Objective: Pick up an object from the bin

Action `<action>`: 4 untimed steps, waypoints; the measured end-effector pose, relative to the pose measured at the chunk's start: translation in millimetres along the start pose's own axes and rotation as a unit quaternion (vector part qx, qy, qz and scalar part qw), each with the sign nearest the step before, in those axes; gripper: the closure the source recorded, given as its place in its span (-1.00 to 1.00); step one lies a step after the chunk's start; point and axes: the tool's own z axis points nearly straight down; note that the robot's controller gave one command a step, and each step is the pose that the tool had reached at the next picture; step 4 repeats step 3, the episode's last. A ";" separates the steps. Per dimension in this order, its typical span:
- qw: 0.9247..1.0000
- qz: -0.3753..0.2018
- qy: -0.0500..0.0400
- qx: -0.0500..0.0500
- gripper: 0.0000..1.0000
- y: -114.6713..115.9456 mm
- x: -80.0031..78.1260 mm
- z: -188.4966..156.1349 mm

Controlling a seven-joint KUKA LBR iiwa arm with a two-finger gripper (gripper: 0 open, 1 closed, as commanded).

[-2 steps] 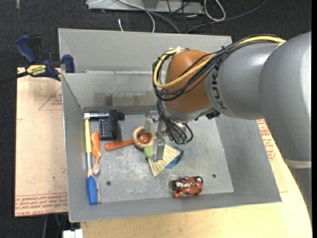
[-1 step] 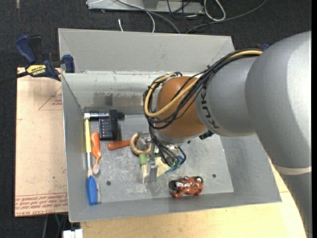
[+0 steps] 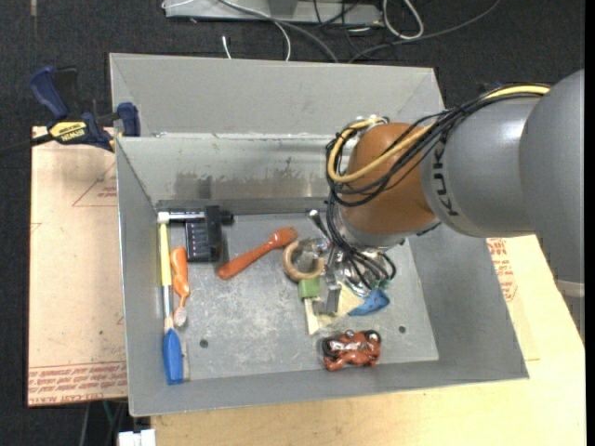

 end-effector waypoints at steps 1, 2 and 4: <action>1.000 0.000 0.000 0.000 1.00 0.0 0.0 -0.1; 1.000 -0.013 0.000 -0.001 1.00 -14.0 -7.1 -35.7; 1.000 -0.004 0.002 -0.001 1.00 -8.4 -14.1 -108.1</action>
Offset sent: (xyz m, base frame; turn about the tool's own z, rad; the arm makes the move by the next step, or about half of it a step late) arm 0.0099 -0.0150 0.0398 -0.0294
